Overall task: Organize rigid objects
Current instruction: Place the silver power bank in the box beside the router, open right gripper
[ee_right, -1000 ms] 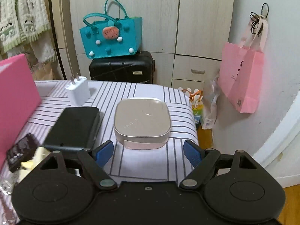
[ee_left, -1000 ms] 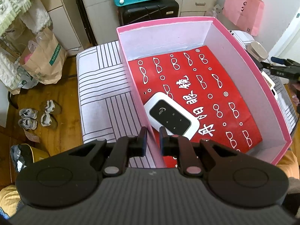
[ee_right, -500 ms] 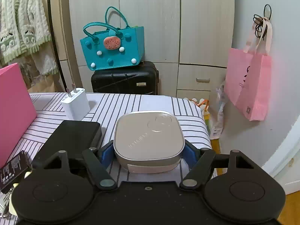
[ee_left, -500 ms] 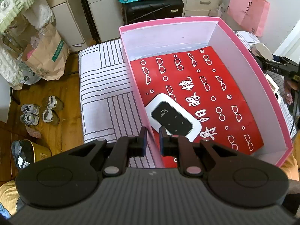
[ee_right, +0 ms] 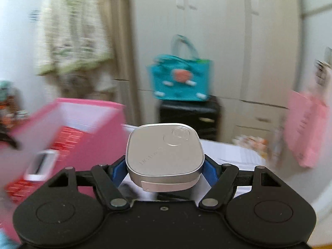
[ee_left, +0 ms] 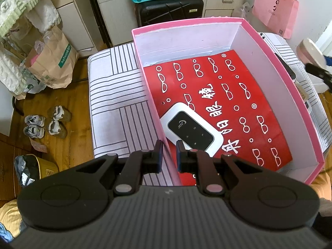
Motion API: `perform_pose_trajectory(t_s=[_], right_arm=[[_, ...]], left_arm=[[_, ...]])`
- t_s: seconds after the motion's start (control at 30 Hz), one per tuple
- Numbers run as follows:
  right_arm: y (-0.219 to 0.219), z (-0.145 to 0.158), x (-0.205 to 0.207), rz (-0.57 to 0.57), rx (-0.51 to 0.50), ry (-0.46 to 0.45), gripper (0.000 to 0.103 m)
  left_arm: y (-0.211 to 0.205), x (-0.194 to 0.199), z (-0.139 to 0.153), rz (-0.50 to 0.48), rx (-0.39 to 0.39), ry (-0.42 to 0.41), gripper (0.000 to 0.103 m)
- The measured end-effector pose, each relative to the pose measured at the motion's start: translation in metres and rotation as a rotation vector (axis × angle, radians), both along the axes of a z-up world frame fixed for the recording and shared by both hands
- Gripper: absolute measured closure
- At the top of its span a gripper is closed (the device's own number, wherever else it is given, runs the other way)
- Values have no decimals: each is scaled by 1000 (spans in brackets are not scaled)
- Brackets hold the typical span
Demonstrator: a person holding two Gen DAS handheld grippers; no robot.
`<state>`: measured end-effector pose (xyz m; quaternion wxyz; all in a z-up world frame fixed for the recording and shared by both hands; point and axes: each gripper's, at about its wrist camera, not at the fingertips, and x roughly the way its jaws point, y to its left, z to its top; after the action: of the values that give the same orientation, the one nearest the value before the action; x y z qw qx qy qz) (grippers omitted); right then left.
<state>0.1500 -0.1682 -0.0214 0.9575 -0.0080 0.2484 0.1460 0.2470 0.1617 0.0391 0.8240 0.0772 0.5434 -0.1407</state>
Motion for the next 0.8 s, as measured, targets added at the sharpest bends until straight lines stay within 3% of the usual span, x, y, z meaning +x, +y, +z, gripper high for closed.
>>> perform_pose_trajectory(t_s=[0.13, 0.23, 0.37, 0.57, 0.67, 0.8], right_arm=[[42, 30, -8, 203, 24, 27, 25], [80, 40, -2, 332, -11, 75, 25], [134, 35, 10, 445, -204, 86, 25], [190, 2, 40, 462, -451, 218, 25], [201, -12, 52, 457, -461, 308, 25], [209, -19, 60, 472, -473, 361, 25]], left_arm=[[-3, -2, 0, -4, 15, -9, 91], [-4, -1, 0, 5, 12, -1, 91], [0, -1, -1, 21, -6, 7, 91], [0, -5, -1, 7, -2, -5, 91], [2, -5, -1, 21, -11, -9, 93], [-5, -6, 0, 2, 19, -14, 93]])
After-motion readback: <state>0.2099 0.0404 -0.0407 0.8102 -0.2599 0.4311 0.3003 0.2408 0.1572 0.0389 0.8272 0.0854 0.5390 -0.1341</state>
